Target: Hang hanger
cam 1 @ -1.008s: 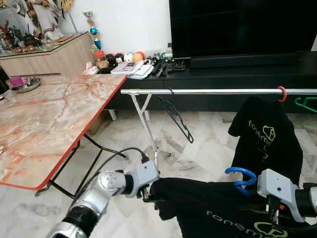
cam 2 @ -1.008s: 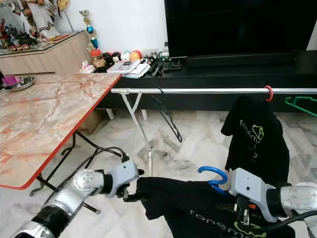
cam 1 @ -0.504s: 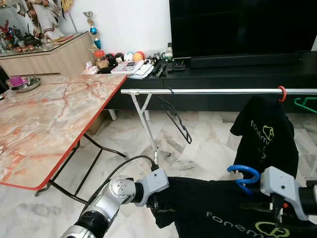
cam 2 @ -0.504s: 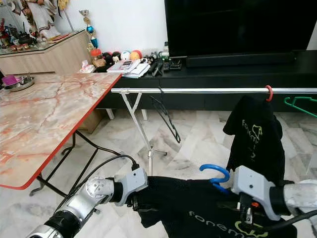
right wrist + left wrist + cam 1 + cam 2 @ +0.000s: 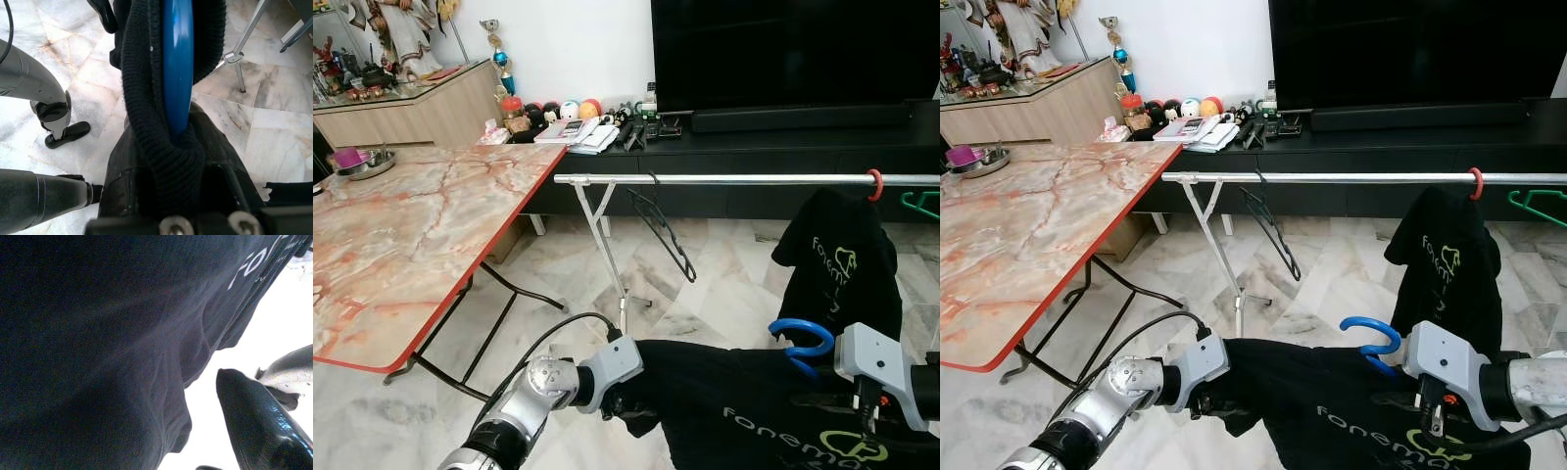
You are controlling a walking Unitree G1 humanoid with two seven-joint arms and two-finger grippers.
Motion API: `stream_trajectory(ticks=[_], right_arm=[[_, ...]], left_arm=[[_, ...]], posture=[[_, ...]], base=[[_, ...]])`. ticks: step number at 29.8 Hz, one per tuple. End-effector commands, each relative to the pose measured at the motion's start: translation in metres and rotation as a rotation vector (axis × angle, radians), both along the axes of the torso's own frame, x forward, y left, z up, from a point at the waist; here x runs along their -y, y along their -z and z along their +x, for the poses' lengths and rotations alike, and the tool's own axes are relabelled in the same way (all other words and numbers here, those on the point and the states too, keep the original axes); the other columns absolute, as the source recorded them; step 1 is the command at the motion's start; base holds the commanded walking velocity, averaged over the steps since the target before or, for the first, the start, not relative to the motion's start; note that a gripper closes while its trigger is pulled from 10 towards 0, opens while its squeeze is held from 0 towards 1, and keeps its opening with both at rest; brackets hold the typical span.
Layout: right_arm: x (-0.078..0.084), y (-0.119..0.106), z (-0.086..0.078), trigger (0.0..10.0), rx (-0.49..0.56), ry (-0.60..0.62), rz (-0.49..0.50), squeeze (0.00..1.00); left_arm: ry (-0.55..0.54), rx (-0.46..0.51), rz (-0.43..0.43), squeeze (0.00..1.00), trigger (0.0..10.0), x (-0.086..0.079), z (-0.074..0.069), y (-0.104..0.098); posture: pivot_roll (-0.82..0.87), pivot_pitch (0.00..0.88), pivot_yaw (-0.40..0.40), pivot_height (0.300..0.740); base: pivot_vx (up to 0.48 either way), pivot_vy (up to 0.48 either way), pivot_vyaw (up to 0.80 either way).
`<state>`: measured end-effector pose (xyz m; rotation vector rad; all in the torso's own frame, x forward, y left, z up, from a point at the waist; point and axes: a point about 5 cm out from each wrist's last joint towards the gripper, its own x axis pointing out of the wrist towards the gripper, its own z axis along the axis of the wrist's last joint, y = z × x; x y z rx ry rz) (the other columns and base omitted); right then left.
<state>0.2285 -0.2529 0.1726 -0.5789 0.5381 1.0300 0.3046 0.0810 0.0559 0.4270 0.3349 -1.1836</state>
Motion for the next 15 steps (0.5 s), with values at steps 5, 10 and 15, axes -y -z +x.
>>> stream_trajectory(ticks=[5, 10, 15], right_arm=[[-0.0063, -0.01, 0.0023, 10.0, 0.049, -0.026, 0.03, 0.0], [-0.0073, -0.0082, 0.0015, 10.0, 0.046, -0.027, 0.031, 0.0], [-0.0106, -0.0058, 0.0022, 10.0, 0.045, -0.031, 0.039, 0.0]], left_arm=[[-0.03, 0.002, -0.005, 0.0, 0.0, -0.0069, 0.0016, 0.0008], [-0.032, -0.003, -0.005, 0.0, 0.0, -0.0084, 0.0006, 0.0019], [-0.037, -0.002, 0.0, 0.0, 0.0, -0.0123, 0.0003, 0.0026]], posture=[[-0.04, 0.0, 0.114, 0.74], [-0.04, 0.0, 0.115, 0.74], [-0.03, 0.0, 0.118, 0.74]], base=[[0.0, 0.0, 0.0], [0.0, 0.0, 0.0], [0.0, 0.0, 0.0]])
